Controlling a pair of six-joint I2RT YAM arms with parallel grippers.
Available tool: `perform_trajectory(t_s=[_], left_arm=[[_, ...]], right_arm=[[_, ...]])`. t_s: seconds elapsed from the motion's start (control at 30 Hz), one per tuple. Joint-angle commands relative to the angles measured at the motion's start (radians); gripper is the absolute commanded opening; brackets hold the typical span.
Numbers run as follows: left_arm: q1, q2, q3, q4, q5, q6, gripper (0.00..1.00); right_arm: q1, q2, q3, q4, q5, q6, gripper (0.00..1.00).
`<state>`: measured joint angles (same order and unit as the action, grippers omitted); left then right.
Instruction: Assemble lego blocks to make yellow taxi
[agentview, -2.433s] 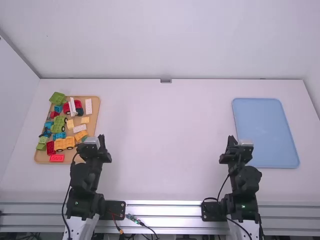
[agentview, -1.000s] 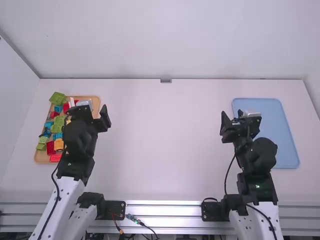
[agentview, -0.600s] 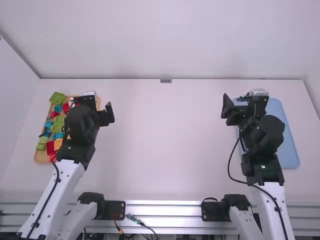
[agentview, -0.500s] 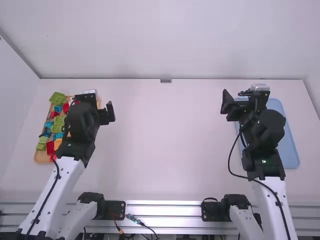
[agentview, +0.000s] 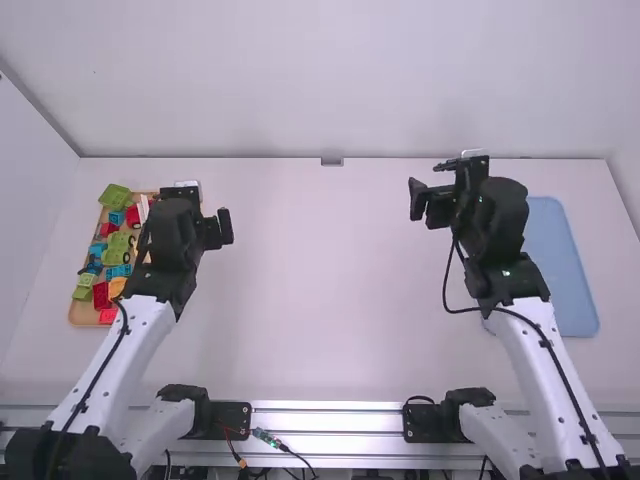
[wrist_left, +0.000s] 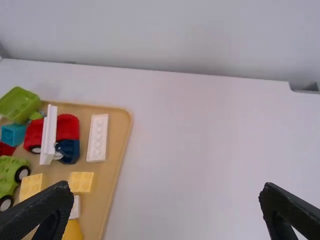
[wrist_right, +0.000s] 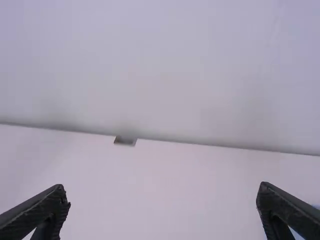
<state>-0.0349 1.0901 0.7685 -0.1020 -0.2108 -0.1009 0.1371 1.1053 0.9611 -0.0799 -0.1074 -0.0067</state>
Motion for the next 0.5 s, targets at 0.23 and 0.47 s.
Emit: perform_trajectory(t_s=[0.23, 0.47], left_arm=[[-0.002, -0.004, 0.102, -0.144, -0.102, -0.076, 0.99], [0.032, 0.034, 0.181, -0.247, -0.100, -0.069, 0.99]], right_arm=[[0.077, 0.142, 0.193, -0.134, 0.003, -0.133, 0.99], [0.086, 0.237, 0.289, -0.230, 0.003, -0.133, 0.99]])
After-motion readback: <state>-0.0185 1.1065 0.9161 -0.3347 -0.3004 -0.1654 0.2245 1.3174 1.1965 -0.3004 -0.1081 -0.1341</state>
